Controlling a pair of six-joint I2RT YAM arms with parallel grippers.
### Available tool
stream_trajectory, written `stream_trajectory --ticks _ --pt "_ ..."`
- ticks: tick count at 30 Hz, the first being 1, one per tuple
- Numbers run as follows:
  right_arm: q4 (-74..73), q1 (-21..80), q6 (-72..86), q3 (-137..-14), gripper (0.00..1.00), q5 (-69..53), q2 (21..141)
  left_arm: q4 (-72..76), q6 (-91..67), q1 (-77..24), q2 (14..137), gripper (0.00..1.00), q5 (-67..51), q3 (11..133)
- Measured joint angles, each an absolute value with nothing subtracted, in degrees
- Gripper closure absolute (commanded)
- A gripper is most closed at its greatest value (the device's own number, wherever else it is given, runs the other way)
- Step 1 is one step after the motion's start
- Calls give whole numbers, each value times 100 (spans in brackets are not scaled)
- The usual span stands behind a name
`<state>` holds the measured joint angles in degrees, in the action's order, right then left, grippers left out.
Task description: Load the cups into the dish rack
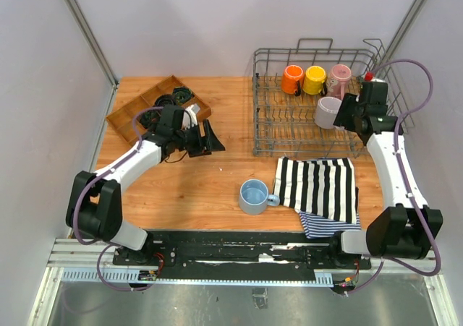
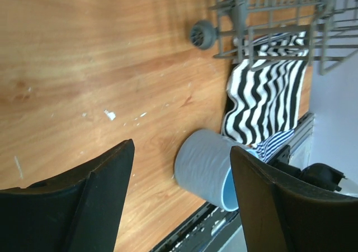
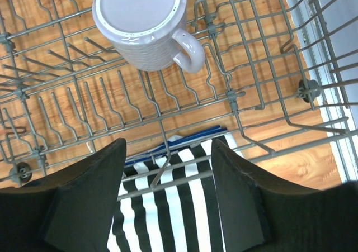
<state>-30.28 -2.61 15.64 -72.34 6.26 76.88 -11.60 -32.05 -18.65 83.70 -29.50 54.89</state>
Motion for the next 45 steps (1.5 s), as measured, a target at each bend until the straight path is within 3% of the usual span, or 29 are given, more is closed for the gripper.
stream_trajectory --ticks 8,23,31,45 --pt "-3573 -261 1789 -7559 32 379 7269 -1669 -4001 -2176 8578 38 -2744 5406" --pt "-3719 -189 2067 -7116 32 -62 6263 -2591 -4547 -4303 8888 48 -1496 6049" --pt "-3715 -38 2106 -7111 32 -110 6263 -3183 -4727 -4685 9052 65 -956 6200" --pt "-3717 121 2128 -7111 32 -150 6123 -3664 -4849 -4958 9701 85 -561 6858"
